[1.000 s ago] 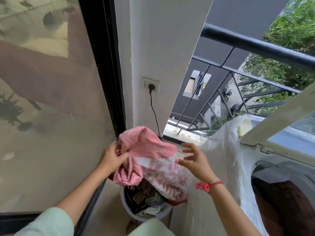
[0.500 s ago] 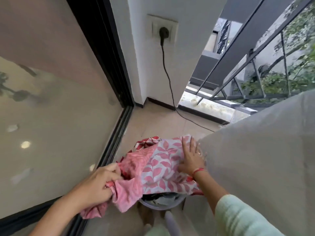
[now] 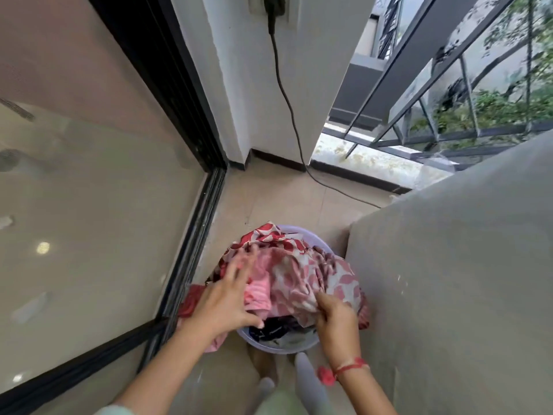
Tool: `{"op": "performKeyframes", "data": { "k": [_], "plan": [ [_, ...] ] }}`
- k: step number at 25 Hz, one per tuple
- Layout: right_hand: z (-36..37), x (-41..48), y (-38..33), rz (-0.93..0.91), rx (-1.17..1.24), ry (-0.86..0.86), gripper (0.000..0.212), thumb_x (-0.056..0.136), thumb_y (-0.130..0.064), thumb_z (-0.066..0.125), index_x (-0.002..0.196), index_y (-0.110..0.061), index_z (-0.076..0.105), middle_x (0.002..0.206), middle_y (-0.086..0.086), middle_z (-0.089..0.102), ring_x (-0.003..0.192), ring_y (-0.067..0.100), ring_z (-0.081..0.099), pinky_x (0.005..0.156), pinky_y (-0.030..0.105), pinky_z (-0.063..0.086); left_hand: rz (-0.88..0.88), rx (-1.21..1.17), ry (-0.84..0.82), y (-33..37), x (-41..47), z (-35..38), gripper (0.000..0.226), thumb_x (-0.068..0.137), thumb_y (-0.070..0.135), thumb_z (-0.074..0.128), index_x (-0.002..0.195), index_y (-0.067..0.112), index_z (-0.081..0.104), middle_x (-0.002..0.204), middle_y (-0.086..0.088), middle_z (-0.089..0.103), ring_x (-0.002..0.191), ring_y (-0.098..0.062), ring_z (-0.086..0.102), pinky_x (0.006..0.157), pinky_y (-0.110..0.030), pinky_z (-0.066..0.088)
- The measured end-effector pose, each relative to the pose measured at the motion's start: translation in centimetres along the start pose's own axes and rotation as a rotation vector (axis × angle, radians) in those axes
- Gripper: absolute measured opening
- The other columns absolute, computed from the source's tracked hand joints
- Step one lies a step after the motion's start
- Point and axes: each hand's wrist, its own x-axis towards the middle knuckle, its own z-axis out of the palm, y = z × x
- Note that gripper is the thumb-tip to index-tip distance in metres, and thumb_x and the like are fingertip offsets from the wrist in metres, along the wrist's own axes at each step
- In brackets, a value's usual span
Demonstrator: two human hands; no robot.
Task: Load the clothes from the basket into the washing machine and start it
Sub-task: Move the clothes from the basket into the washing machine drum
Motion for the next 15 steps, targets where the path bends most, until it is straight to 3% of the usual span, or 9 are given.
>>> {"op": "performKeyframes", "data": {
  "k": [3,4,6,7,9,11,13,14,15],
  "plan": [
    [0.5,-0.7,-0.4,-0.116,0.014,0.015,0.019,0.069,-0.011,0.045,0.072,-0.013,0.064,0.061,0.001,0.061,0.056,0.004,0.047,0.051,0.011,0.03,0.223,0.146,-0.128,3.0,3.4,3.0,0.128,0.069,0.042,0.077,0.13,0.054,-0.035,0.154,0.006,-0.027,0.08,-0.023,0.063,0.065,-0.028,0.05],
    [0.8,-1.0,-0.3,-0.138,0.024,0.011,0.018,0.073,-0.009,0.047,0.073,-0.013,0.064,0.058,-0.004,0.058,0.056,0.001,0.044,0.051,0.005,0.029,0.273,0.174,-0.137,3.6,4.5,3.6,0.117,0.074,0.03,0.072,0.135,0.055,-0.025,0.155,0.007,-0.023,0.085,-0.025,0.063,0.068,-0.029,0.049],
    [1.6,-2.1,0.9,-0.106,0.071,0.003,0.014,0.077,-0.006,0.054,0.074,-0.018,0.061,0.056,-0.012,0.05,0.056,-0.002,0.043,0.052,0.0,0.029,0.325,0.171,-0.149,4.0,6.3,5.0,0.09,0.076,0.009,0.06,0.143,0.05,0.017,0.158,0.009,-0.001,0.103,-0.024,0.06,0.081,-0.033,0.051],
    [1.6,-2.5,1.8,-0.065,0.117,-0.018,0.014,0.079,-0.006,0.056,0.077,-0.019,0.061,0.059,-0.014,0.052,0.056,-0.004,0.046,0.054,0.002,0.032,0.329,0.143,-0.144,4.0,6.9,5.6,0.076,0.075,0.005,0.058,0.137,0.044,0.038,0.155,0.008,0.02,0.111,-0.023,0.057,0.089,-0.036,0.049],
    [0.3,-1.9,3.1,0.036,0.227,-0.107,0.018,0.08,-0.004,0.061,0.084,-0.022,0.065,0.069,-0.016,0.065,0.067,-0.008,0.06,0.063,0.014,0.048,0.254,0.029,-0.067,3.5,7.4,6.4,0.056,0.074,0.003,0.06,0.12,0.035,0.056,0.121,0.007,0.057,0.103,-0.018,0.06,0.088,-0.037,0.049],
    [-2.0,0.0,3.4,0.15,0.345,-0.113,0.03,0.08,0.003,0.063,0.087,-0.026,0.066,0.082,-0.012,0.071,0.08,0.002,0.067,0.073,0.021,0.053,0.153,-0.059,0.057,2.9,7.2,7.0,0.045,0.074,0.003,0.061,0.11,0.031,0.061,0.096,0.009,0.06,0.085,-0.014,0.061,0.08,-0.034,0.052],
    [-3.6,3.3,3.4,0.269,0.415,0.104,0.022,0.084,0.0,0.061,0.087,-0.022,0.066,0.086,-0.003,0.071,0.084,0.014,0.066,0.075,0.024,0.05,0.104,-0.084,0.149,1.7,6.8,7.6,0.042,0.073,0.004,0.064,0.106,0.029,0.062,0.095,0.011,0.059,0.081,-0.012,0.061,0.075,-0.033,0.054],
    [-3.9,5.8,3.7,0.33,0.361,0.199,0.01,0.087,-0.008,0.061,0.088,-0.016,0.067,0.088,0.004,0.071,0.086,0.021,0.065,0.075,0.026,0.048,0.087,-0.079,0.184,0.9,6.8,8.1,0.043,0.072,0.004,0.066,0.106,0.03,0.062,0.098,0.011,0.058,0.081,-0.013,0.062,0.073,-0.033,0.054],
    [-3.7,8.9,4.2,0.391,0.254,0.21,0.014,0.09,-0.018,0.059,0.091,-0.008,0.068,0.092,0.011,0.071,0.09,0.027,0.064,0.075,0.028,0.046,0.071,-0.068,0.217,0.1,7.0,8.6,0.044,0.07,0.004,0.068,0.105,0.03,0.062,0.1,0.011,0.056,0.081,-0.014,0.062,0.069,-0.033,0.055]
  ]
}}
